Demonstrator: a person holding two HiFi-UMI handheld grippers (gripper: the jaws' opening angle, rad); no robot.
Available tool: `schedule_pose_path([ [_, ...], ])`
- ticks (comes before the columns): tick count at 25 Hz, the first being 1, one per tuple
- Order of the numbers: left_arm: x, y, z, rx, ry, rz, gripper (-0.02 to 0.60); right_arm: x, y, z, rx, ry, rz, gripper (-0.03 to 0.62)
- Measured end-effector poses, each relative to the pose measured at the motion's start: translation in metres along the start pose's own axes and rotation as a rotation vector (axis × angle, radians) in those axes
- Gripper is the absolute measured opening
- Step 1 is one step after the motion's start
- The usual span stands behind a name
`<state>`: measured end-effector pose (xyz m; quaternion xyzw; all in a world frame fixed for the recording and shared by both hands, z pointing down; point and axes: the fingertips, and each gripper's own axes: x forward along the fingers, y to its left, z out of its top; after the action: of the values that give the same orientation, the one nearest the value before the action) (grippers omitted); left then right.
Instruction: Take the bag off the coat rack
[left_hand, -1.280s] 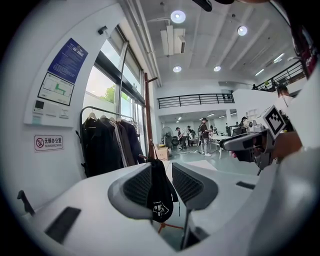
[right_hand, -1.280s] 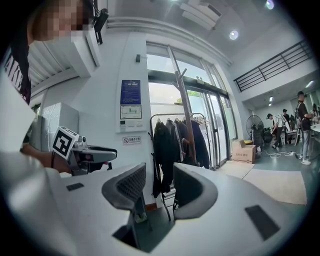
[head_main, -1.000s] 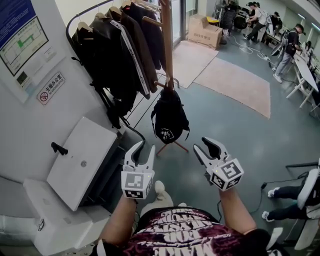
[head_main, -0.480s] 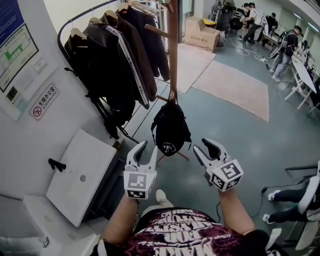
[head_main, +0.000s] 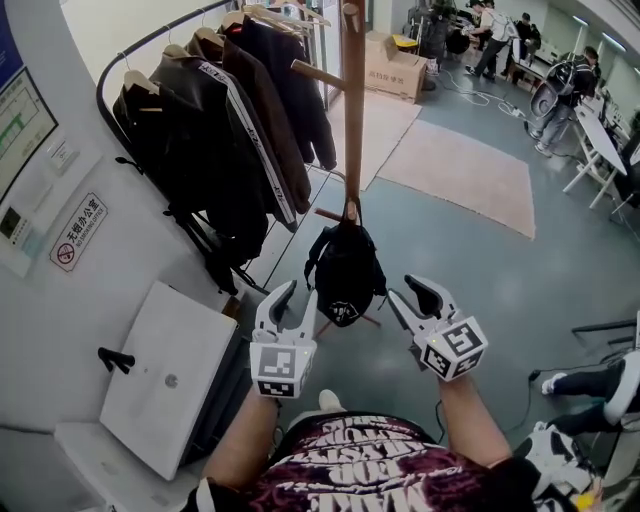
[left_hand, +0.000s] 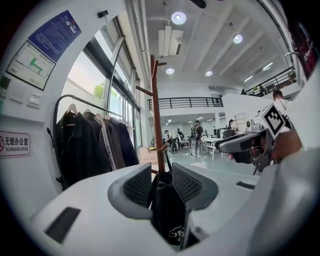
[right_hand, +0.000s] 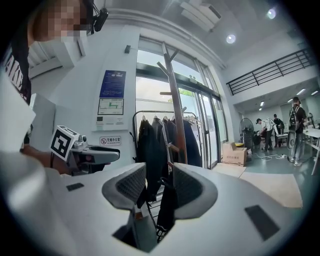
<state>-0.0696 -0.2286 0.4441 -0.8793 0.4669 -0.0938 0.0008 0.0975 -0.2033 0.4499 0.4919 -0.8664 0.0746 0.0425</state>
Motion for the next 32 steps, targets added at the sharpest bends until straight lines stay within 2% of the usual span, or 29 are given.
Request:
schedule_pose_path([
  [6,0.016,0.016,0.003,0.018,-0.009,-0.048,0.118,0.024,0.000,0.006,-0.002,-0.015,-0.033,0.178],
  [11,0.024,0.025,-0.001,0.003,-0.005,-0.064,0.118,0.035,0.002,-0.001,0.008,0.005,-0.039,0.178],
  [18,0.048,0.027,-0.001,-0.012,0.001,-0.077,0.118,0.044,-0.019,0.001,0.019,0.016,-0.055,0.178],
  [32,0.130,0.038,-0.001,-0.025,0.033,-0.064,0.118,0.117,-0.078,0.009,0.010,0.055,0.035,0.179],
])
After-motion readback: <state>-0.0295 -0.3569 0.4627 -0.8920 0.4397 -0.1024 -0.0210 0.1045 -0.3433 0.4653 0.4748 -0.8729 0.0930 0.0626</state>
